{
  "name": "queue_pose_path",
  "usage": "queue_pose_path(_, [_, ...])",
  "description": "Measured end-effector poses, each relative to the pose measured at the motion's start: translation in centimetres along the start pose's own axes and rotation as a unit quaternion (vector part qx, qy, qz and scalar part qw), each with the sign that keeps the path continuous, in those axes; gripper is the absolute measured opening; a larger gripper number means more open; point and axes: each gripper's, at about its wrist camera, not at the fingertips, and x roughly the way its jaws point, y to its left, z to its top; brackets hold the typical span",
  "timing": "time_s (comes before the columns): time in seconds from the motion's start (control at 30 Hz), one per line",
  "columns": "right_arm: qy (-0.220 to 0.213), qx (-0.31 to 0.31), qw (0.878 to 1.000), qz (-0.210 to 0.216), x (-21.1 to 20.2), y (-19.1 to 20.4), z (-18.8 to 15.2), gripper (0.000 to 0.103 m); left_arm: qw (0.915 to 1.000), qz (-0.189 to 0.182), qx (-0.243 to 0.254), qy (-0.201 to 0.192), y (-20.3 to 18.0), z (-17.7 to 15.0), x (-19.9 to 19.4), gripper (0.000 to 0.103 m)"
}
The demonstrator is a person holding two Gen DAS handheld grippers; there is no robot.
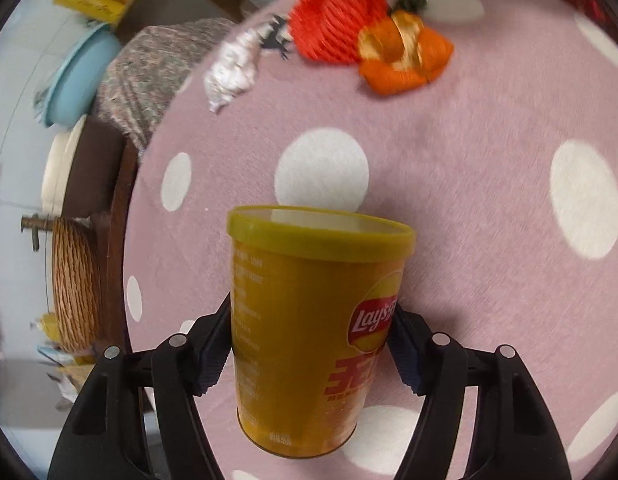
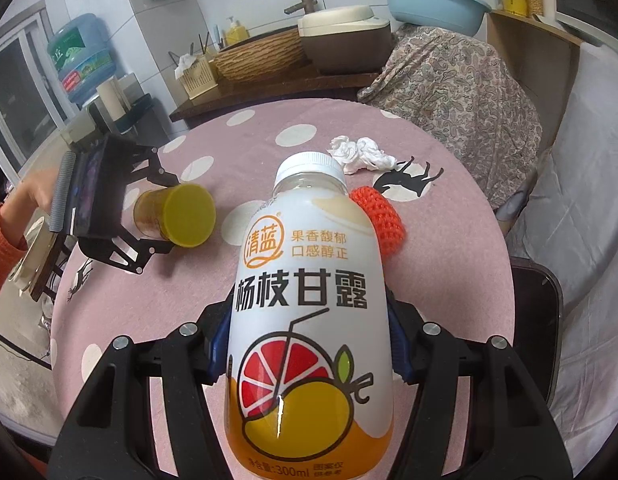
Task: Collect trash
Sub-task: 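Grasp the yellow Lay's can with the left gripper, then carry bottle and can to the bin while the right gripper opens to drop the bottle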
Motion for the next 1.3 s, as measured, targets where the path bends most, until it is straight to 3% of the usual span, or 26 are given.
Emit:
queue_pose_path(0.13, [-0.017,0.015,1.0,0.014,-1.4,-0.5,-1.7,0.062,0.9979,0.001,-0.047,-0.044,-0.7,-0.6,-1.4,0.067])
queue_pose_path(0.27, [-0.032,0.035,0.999,0.022,-2.8,-1.4,-3.8,0.062,0.9896,0.003,-0.115,-0.086,-1.5,-1.1,-2.8,0.067])
queue_pose_path(0.4, [-0.049,0.051,0.997,0.029,-4.6,-2.3,-5.9,0.062,0.9766,0.004,-0.177,-0.122,-2.3,-1.0,-4.3,0.067])
queue_pose_path(0.6, [-0.08,0.076,0.993,0.032,-7.4,-4.2,-8.8,0.062,0.9525,-0.029,-0.231,-0.197,-4.2,0.4,-7.9,0.067])
queue_pose_path(0.8, [-0.102,0.12,0.987,0.019,-10.1,-7.9,-12.6,0.062,0.9312,-0.06,-0.242,-0.266,-8.6,5.1,-11.6,0.067])
queue_pose_path(0.97, [-0.117,0.161,0.98,-0.009,-11.9,-11.5,-15.7,0.062,0.9179,-0.102,-0.25,-0.291,-11.8,10.2,-12.5,0.067])
queue_pose_path(1.1, [-0.115,0.182,0.975,-0.058,-12.2,-14.3,-17.8,0.062,0.9049,-0.141,-0.263,-0.303,-13.1,14.8,-12.0,0.067])
queue_pose_path(1.3, [-0.092,0.217,0.968,-0.089,-9.5,-19.2,-19.5,0.062,0.9007,-0.165,-0.268,-0.3,-14.5,20.4,-11.0,0.067])
